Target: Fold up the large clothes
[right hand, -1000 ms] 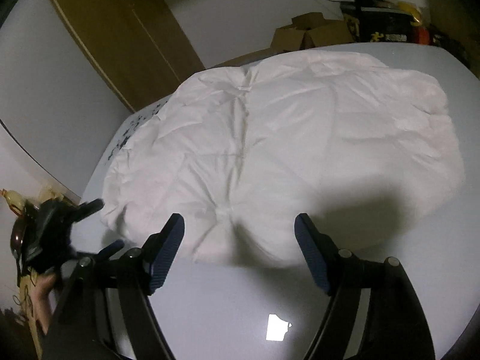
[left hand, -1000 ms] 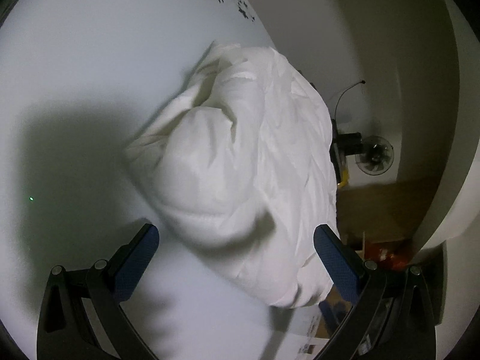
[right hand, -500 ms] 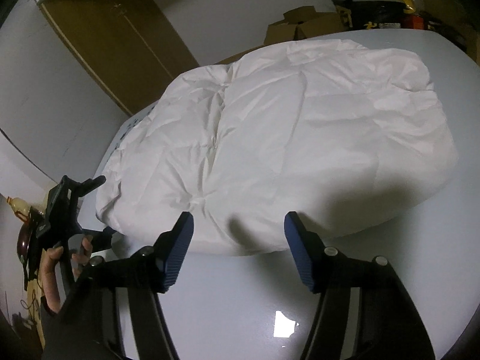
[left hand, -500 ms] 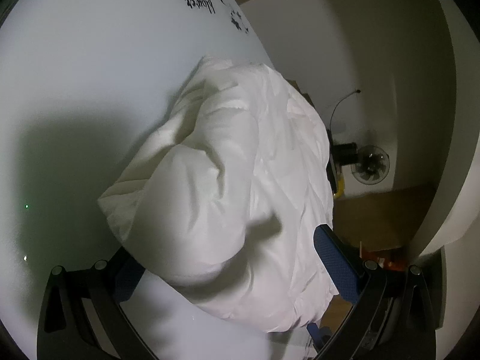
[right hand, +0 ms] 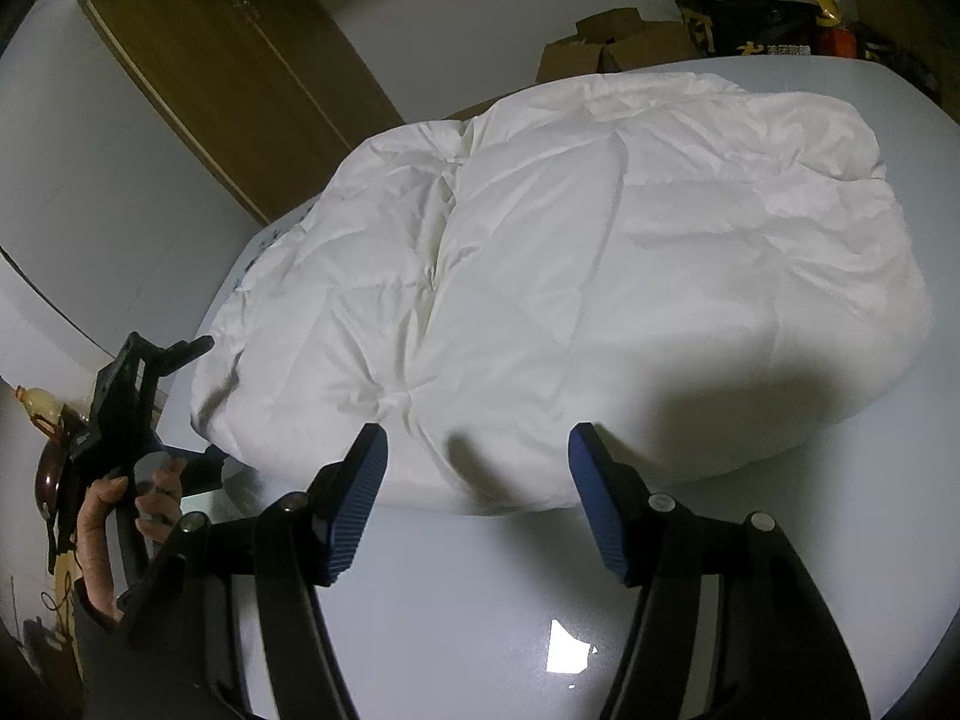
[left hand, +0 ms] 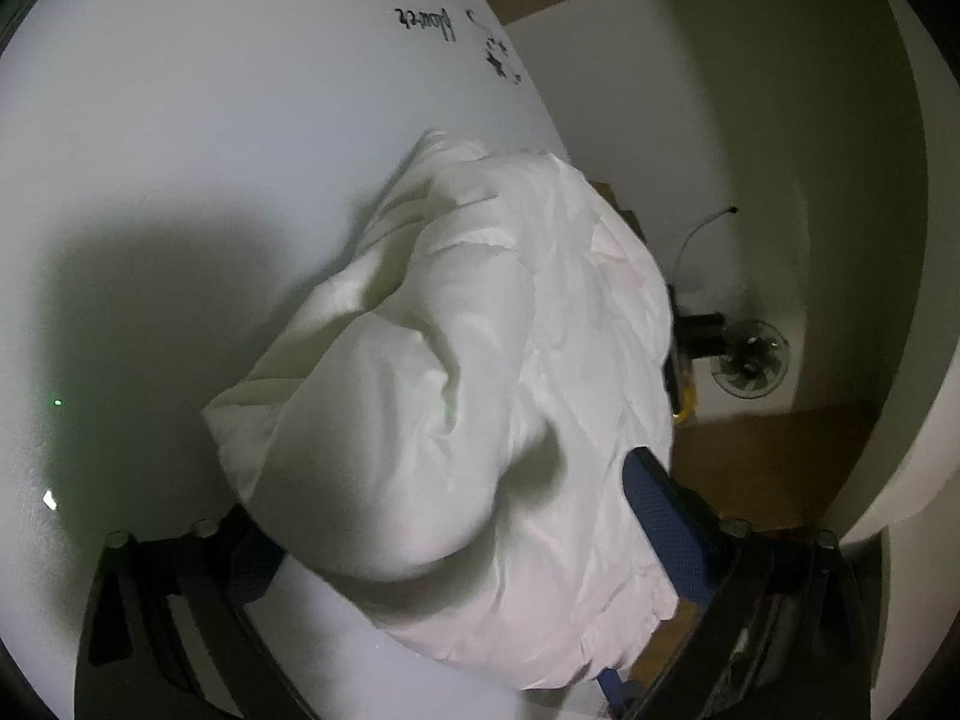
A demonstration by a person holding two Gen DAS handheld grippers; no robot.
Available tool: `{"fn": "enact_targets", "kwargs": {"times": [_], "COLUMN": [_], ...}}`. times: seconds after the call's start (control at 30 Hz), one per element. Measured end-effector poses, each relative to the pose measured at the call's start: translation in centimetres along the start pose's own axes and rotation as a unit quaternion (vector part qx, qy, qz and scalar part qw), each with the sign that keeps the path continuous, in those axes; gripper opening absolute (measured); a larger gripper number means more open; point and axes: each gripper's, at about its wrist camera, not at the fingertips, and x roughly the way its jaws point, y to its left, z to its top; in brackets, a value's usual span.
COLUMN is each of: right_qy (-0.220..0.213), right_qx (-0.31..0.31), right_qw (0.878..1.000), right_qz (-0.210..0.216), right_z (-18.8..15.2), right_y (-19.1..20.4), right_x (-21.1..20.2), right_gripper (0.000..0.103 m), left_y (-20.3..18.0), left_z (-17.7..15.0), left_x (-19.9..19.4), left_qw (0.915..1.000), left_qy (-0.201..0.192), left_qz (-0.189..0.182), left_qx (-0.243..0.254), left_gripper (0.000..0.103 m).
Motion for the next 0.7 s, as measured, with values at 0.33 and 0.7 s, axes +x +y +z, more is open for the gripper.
{"fn": "enact_targets", "kwargs": {"times": [0.33, 0.7], "right_qy": [0.003, 0.114], "right_qx": [-0.038, -0.118], "right_qw": [0.999, 0.986], "right_qz": [-0.011, 0.006], "right_z": [0.8, 0.2], "right_y": [2.9, 6.8], "right_x": [0.6, 9.3], "right_gripper": [0.057, 0.050], "left_y": [-0.8, -10.7], "left_z": [0.3, -3.4], "left_x": [-1.4, -4.5], "left_qw": [0.9982, 0.9615], "left_qy": [-0.012, -0.102], "left_qz": [0.047, 0.108], "left_qx": [0.036, 0.231], "left_gripper": [0.023, 0.021]}}
